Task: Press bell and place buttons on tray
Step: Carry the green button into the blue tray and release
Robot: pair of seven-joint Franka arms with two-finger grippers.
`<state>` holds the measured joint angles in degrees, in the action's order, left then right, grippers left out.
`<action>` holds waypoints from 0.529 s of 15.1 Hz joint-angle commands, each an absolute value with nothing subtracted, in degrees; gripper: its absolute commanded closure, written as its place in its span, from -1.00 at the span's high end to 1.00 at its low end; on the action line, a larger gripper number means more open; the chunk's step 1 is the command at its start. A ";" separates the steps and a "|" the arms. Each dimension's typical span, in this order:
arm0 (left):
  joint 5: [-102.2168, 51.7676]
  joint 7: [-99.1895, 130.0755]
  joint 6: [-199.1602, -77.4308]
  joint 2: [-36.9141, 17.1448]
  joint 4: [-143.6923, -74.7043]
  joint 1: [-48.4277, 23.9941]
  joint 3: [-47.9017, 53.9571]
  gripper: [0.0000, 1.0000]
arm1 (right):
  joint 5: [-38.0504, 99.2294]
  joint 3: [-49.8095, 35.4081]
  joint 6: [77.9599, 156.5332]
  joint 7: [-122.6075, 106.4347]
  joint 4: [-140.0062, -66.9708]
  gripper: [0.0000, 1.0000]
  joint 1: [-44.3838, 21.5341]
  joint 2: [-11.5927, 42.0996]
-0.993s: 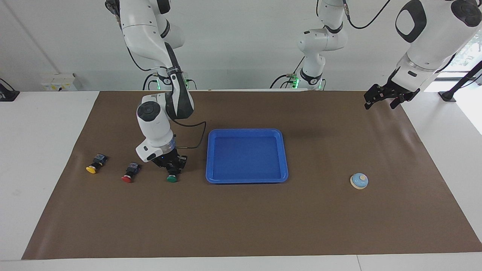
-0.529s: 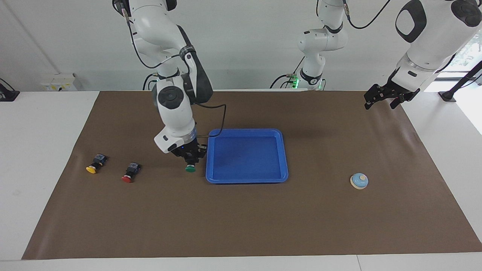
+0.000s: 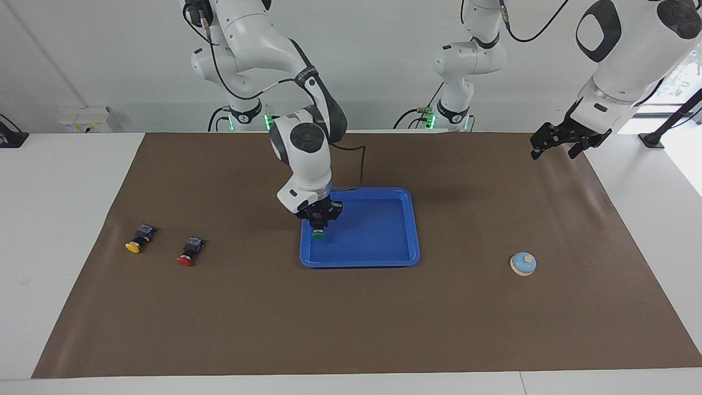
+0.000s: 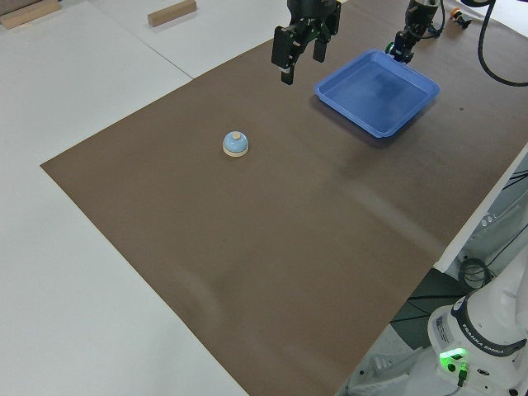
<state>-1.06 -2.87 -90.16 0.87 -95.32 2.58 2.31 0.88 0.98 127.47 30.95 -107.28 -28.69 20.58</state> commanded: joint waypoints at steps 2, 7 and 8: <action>-1.58 -3.25 -90.18 2.02 -96.42 2.72 2.20 1.00 | 1.49 0.70 131.65 31.55 -110.82 -1.00 -28.83 20.21; -1.58 -3.25 -90.18 2.02 -96.42 2.72 2.20 1.00 | 1.58 0.70 134.21 32.95 -113.38 -1.00 -29.71 20.21; -1.67 -3.25 -90.26 2.02 -96.42 2.72 2.20 1.00 | 1.58 0.70 134.38 35.22 -113.29 -0.56 -29.88 20.13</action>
<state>-1.06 -2.87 -90.16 0.87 -95.32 2.58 2.31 0.90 0.97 133.39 32.11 -111.73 -29.63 20.75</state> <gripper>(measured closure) 0.000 0.595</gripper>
